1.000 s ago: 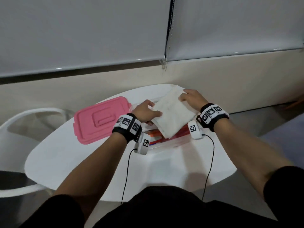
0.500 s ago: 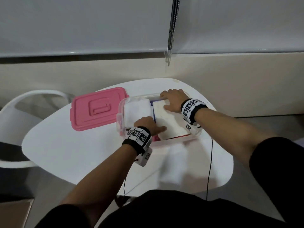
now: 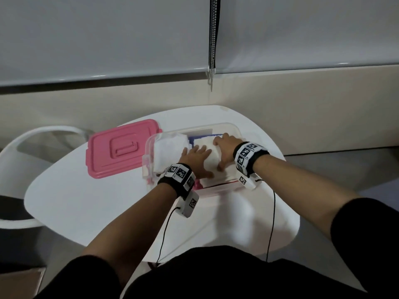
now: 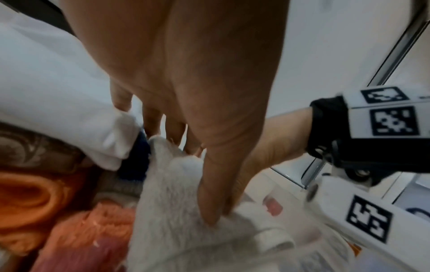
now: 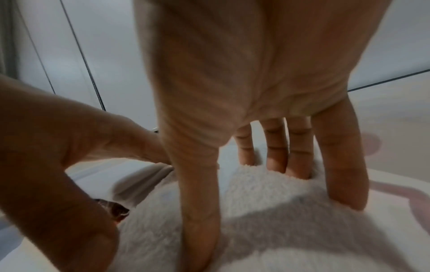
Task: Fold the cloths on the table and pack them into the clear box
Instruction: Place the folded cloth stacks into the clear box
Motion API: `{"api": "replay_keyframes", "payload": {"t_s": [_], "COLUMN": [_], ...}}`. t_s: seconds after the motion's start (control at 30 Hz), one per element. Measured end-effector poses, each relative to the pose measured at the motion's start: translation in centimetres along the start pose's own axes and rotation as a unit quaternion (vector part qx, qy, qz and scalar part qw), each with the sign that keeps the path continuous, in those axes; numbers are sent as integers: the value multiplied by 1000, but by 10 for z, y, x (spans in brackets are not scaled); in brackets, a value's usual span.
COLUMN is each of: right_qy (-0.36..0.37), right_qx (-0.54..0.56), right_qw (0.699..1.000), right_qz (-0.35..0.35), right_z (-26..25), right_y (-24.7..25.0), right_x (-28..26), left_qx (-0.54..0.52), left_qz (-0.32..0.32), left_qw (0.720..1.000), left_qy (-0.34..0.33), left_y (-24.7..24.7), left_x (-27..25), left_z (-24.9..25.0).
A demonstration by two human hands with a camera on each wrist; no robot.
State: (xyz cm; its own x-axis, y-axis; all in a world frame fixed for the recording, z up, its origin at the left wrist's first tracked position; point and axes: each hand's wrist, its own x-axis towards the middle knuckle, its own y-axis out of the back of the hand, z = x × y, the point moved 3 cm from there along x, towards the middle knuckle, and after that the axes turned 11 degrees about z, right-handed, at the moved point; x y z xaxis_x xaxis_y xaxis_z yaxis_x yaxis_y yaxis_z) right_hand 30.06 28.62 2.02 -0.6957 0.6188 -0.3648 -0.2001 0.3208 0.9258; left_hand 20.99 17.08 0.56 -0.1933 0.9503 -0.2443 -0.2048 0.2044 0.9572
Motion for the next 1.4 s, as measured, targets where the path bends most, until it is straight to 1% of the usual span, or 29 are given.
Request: {"api": "replay_keyframes", "payload": {"t_s": [0.07,0.13,0.2,0.27,0.3,0.33,0.4,0.47,0.53,0.57,0.6,0.7,0.73,0.8,0.83,0.87,0.93,1.0,1.07,1.13,1.27,1.3,1.4], "right_qy": [7,14,13,-2,-12,-17,-19,-13,-1,3,8,17,19,10,-2,-16,-36,-45,-57,-69,-87,-87,-85], "right_qx": [-26,-40,-40,-13,6,22,54,107,165,188,209,249,244,205,179,156,139,164,210,244,268,275,300], "right_qw": [1000,999,999,1000,1000,1000,997,988,980,976,972,963,965,976,982,986,987,982,971,961,951,949,941], "right_qz": [11,10,-1,-17,-17,-3,59,108,114,110,106,98,92,74,65,60,65,79,100,114,125,130,129], "right_z": [-4,-9,-12,-15,-17,-21,-35,-59,-92,-112,-133,-195,-212,-242,-253,-261,-273,-284,-295,-304,-308,-306,-302], "right_y": [-3,-1,4,12,17,23,37,45,42,38,32,14,8,-3,-6,-9,-13,-19,-23,-25,-26,-26,-25], "right_x": [-3,-7,-10,-14,-15,-15,-16,-18,-17,-15,-13,-3,0,10,13,16,21,25,27,28,28,28,27], "left_qx": [-8,-42,-118,-234,-301,-371,-484,-532,-562,-564,-557,-517,-499,-412,-365,-335,-299,-268,-267,-270,-274,-274,-264], "left_qz": [-11,-24,-40,-18,11,48,117,166,208,225,238,242,229,195,179,162,143,127,93,75,91,86,57], "left_qw": [1000,999,992,971,952,926,863,823,786,774,768,767,775,819,833,835,817,802,795,794,780,781,796], "left_qy": [-7,-13,3,36,49,59,83,109,153,180,209,292,312,350,374,404,472,519,537,539,555,555,542], "left_y": [2,6,12,27,36,44,60,71,81,82,81,62,53,34,22,9,-15,-35,-51,-57,-62,-63,-66], "left_x": [0,-1,-1,0,0,-1,-10,-20,-27,-30,-33,-44,-48,-60,-67,-74,-84,-87,-84,-79,-76,-76,-79], "left_z": [-3,-8,-14,-24,-30,-38,-60,-88,-124,-147,-170,-243,-263,-302,-320,-337,-367,-388,-398,-402,-405,-406,-412]}}
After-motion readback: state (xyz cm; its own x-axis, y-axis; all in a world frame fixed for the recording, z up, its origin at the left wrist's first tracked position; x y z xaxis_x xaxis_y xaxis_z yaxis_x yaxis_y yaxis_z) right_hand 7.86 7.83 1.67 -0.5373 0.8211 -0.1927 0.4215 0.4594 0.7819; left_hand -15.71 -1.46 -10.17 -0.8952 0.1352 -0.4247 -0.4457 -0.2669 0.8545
